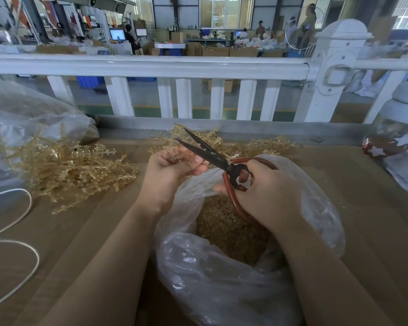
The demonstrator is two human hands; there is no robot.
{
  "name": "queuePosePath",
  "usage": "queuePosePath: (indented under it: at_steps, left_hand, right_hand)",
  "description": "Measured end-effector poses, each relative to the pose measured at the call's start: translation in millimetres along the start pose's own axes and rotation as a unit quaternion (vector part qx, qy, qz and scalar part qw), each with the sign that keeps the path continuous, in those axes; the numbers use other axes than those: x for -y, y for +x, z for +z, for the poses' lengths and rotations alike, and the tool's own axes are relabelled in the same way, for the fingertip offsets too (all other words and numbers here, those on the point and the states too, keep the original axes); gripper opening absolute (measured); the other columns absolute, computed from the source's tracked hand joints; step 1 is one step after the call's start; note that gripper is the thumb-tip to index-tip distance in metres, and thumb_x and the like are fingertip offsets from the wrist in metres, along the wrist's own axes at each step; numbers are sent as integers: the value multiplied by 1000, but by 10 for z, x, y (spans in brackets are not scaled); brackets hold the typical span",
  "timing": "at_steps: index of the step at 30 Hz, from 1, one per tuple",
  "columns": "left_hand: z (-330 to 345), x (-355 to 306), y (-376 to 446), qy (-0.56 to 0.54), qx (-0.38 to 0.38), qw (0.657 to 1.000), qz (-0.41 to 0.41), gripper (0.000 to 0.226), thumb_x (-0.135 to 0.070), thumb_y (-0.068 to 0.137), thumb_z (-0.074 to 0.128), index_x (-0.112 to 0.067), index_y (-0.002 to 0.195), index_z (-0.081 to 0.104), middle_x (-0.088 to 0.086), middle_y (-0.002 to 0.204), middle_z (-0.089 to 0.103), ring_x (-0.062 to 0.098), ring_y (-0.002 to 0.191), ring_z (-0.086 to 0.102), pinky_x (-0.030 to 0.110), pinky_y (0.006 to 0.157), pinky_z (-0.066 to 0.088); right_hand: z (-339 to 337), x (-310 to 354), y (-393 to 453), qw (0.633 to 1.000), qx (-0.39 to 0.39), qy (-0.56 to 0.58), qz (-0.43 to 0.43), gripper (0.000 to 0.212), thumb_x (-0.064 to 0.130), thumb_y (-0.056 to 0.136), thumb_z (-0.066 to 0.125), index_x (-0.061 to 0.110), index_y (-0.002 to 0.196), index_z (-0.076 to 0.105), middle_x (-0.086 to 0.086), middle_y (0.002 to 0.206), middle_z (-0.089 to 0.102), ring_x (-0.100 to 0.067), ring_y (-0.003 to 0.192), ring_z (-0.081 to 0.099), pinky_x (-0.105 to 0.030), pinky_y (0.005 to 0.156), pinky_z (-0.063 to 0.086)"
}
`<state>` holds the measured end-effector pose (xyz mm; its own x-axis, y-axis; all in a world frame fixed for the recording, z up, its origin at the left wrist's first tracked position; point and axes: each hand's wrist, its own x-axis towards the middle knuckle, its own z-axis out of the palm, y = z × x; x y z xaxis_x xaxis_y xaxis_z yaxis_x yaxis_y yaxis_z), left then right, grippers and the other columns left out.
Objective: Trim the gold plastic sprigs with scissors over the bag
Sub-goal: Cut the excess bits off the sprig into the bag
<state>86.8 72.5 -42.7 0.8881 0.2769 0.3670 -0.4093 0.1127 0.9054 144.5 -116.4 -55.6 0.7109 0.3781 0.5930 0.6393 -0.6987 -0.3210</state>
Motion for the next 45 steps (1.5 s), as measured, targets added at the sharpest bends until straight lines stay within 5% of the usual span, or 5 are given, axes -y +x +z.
queuePosePath:
  at_steps: [3,15,24,32,45]
  left_hand:
    - [-10,3,0,-3,-4,1000,4,7,-12,77,73,-15,80,78,9,78,74,19,73,70,25,71,56]
    - [-28,34,14,-13,-18,1000,-4,7,-12,74,74,-10,81,76,11,78,74,19,72,71,26,71,58]
    - [-38,24,20,-24,1,1000,-1,10,-9,77,72,-7,86,76,10,80,74,17,72,70,25,71,58]
    - [-40,23,24,-13,-11,1000,-2,18,-8,78,71,1,93,71,10,80,74,17,71,70,26,73,59]
    - [24,-21,-12,50,0,999,21,9,5,84,68,-1,89,70,6,78,75,17,72,71,25,71,56]
  right_hand:
    - [-1,-4,1,1000,-5,5,-8,80,97,70,17,29,80,58,20,65,49,5,55,43,-13,52,40]
    - [-4,7,3,1000,0,-11,-2,89,100,65,15,26,79,62,15,66,58,-4,58,53,-26,55,53]
    - [-8,9,-6,999,15,31,1,79,98,68,27,32,91,65,22,71,57,5,60,47,-8,57,37]
    - [-14,15,0,1000,14,25,7,85,97,66,26,26,87,66,15,70,63,-2,60,56,-26,59,55]
    - [-23,1,-12,1000,-17,10,-8,77,95,72,28,27,79,62,15,66,58,-3,56,52,-24,52,51]
